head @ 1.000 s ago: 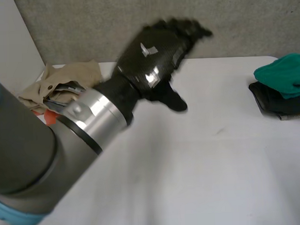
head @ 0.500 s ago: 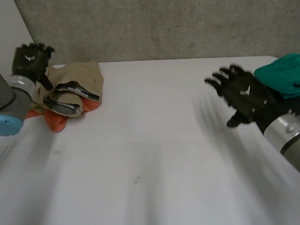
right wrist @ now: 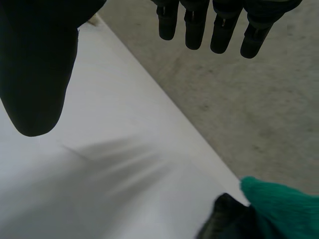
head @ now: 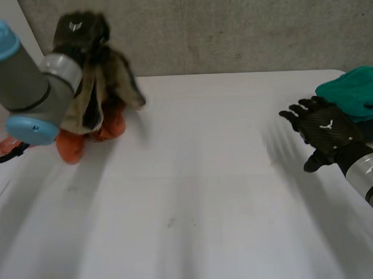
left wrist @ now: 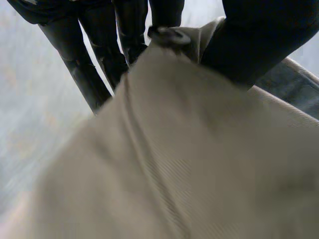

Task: Fold the laundry.

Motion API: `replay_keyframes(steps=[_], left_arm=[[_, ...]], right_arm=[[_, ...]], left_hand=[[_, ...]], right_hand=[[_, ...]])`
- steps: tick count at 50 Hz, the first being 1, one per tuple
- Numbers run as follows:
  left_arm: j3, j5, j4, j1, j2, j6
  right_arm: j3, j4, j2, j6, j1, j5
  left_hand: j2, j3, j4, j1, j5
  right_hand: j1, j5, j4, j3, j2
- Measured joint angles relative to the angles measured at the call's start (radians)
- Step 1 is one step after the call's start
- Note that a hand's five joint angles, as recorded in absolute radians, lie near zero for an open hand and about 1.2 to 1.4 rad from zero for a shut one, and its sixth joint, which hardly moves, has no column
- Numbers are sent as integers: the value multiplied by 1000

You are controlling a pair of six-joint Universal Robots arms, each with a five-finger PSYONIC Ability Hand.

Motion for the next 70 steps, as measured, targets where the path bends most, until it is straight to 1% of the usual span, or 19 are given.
replay_keyframes(steps=[3, 7, 15, 18, 20, 21, 23, 26, 33, 36, 39, 40, 45, 48, 49, 53, 57, 65, 70], left_arm=[[-13, -14, -1, -78, 66, -85], [-5, -55, -3, -199, 79, -140], [45, -116, -16, -399, -119, -143], [56, -118, -20, -449, -191, -140], [61, -118, -25, -481, -231, -137], [61, -118, -29, -496, -245, -136], [60, -117, -38, -514, -253, -134], [52, -117, -58, -526, -229, -133], [-39, -122, -122, -473, -69, -128], [-165, -118, -143, -385, 72, -105], [-269, -111, -141, -308, 148, -63], [-269, -111, -141, -308, 148, -63], [-454, -65, -127, -152, 198, 89], [-504, -38, -123, -107, 194, 143], [-548, -6, -119, -65, 183, 194], [-613, 79, -115, 4, 133, 280], [-632, 151, -111, 34, 69, 317], [-602, 199, -53, 35, -29, 327], [-582, 195, 54, 25, -66, 325]], right_arm=[[-1, 0, -22, 2, 0, 33], [-1, 0, -45, 8, 1, 72], [-9, 0, -51, 56, 0, 109], [-14, 0, -48, 73, -9, 117], [-18, 1, -45, 83, -22, 125], [-21, 2, -44, 87, -30, 130], [-26, 7, -42, 92, -42, 136], [-33, 23, -41, 95, -55, 143], [-52, 109, -74, 96, -57, 146], [-70, 220, -139, 113, -34, 145], [-92, 337, -187, 151, 12, 144], [-92, 337, -187, 151, 12, 144], [-134, 547, -247, 243, 189, 139], [-144, 581, -251, 259, 266, 141], [-154, 599, -243, 269, 351, 149], [-178, 607, -167, 273, 526, 202], [-194, 597, -59, 266, 622, 282], [-196, 485, 113, 239, 679, 433], [-161, 297, 165, 180, 679, 512]], left_hand=[[0, 0, 0, 1, 0], [1, 4, 0, 2, 0], [1, 5, 0, 2, 0], [-255, -246, -256, -265, -244], [-724, -685, -704, -764, -694], [-856, -836, -859, -880, -843], [-969, -949, -971, -923, -937], [-982, -963, -988, -923, -938], [-983, -963, -988, -923, -941], [-983, -963, -988, -923, -941], [-983, -963, -988, -923, -941], [-983, -963, -988, -923, -941], [-983, -963, -988, -923, -941], [-981, -962, -986, -919, -941], [-981, -961, -986, -919, -940], [-959, -946, -964, -908, -935], [-917, -910, -918, -845, -889], [-761, -748, -761, -681, -727], [-560, -547, -559, -473, -534]], right_hand=[[0, 0, 0, 0, 0], [0, 0, 0, 0, 0], [0, 0, 0, 0, 0], [0, 0, 0, 0, 0], [0, 0, 0, 0, 0], [0, 0, 0, 0, 0], [0, 0, 0, 0, 0], [0, 0, 0, 0, 0], [0, 0, 0, 0, 0], [0, 0, 0, 0, 0], [0, 0, 0, 0, 0], [0, 0, 0, 0, 0], [0, 0, 0, 0, 0], [0, 0, 0, 0, 0], [0, 0, 0, 0, 0], [0, 0, 0, 0, 0], [0, 0, 1, 1, 0], [0, 0, 0, 1, 0], [0, 0, 0, 1, 0]])
